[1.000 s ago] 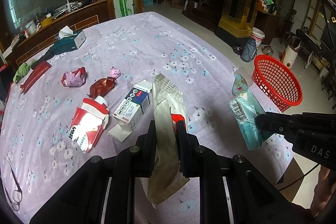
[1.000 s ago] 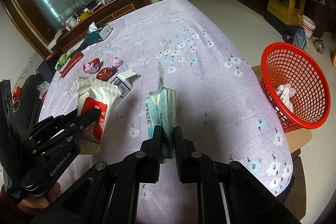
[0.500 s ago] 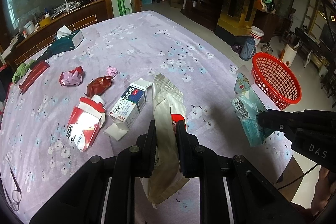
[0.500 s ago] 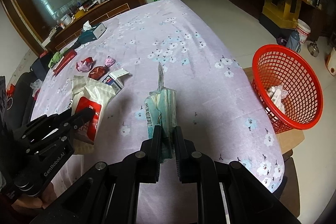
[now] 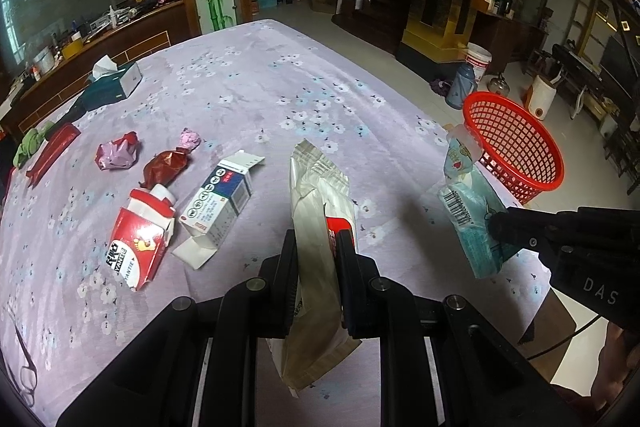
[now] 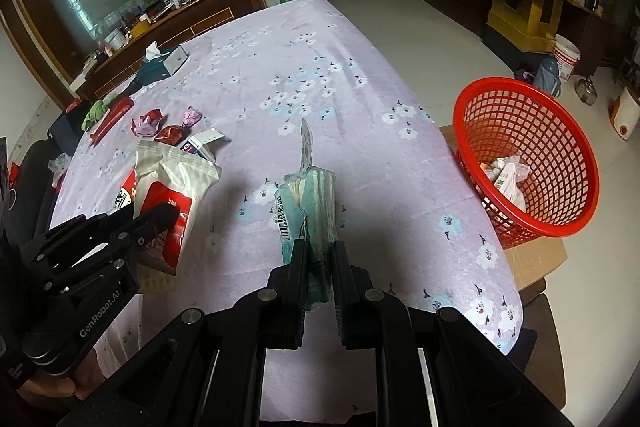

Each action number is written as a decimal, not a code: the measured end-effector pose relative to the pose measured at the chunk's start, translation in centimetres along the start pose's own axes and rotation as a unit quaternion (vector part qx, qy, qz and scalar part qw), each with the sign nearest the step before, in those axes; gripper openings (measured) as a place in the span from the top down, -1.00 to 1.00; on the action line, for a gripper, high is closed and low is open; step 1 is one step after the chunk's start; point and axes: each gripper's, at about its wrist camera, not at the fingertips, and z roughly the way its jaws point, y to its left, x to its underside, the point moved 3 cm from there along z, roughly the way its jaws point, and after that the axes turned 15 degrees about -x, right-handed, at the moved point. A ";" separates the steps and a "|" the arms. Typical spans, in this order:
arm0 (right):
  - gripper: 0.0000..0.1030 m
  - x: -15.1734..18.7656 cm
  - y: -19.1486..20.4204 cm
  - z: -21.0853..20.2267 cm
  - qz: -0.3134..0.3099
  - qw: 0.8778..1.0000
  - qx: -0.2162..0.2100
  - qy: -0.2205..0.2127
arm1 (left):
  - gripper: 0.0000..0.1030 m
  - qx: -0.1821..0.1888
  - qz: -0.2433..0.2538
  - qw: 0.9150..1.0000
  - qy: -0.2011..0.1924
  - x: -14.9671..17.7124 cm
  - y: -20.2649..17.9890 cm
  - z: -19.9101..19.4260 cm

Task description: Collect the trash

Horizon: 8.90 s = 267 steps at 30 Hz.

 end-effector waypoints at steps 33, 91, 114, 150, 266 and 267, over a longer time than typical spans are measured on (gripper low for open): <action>0.76 -2.4 -14.8 -12.0 0.126 0.983 0.072 -0.113 | 0.66 0.130 0.098 0.986 -0.044 -9.7 -16.3 -1.8; -0.24 -1.3 -2.5 -4.3 -0.007 0.981 0.192 -0.035 | -0.16 0.046 -0.017 0.999 -0.008 -2.5 -2.0 -1.4; -0.24 -0.4 7.6 2.9 -0.043 0.997 0.055 0.030 | -0.16 -0.021 -0.129 0.991 0.032 3.2 12.1 -2.7; -0.24 -1.7 6.8 4.7 -0.002 0.998 0.019 0.066 | 0.33 -0.020 -0.087 0.992 0.083 1.7 17.4 9.8; 0.25 -2.8 5.9 3.7 -0.069 0.997 0.021 0.007 | 0.38 -0.075 -0.052 0.996 -0.012 0.2 7.6 -0.6; 0.25 -2.7 5.9 3.6 -0.068 0.997 0.022 0.006 | 0.38 -0.074 -0.052 0.996 -0.013 0.2 7.5 -0.6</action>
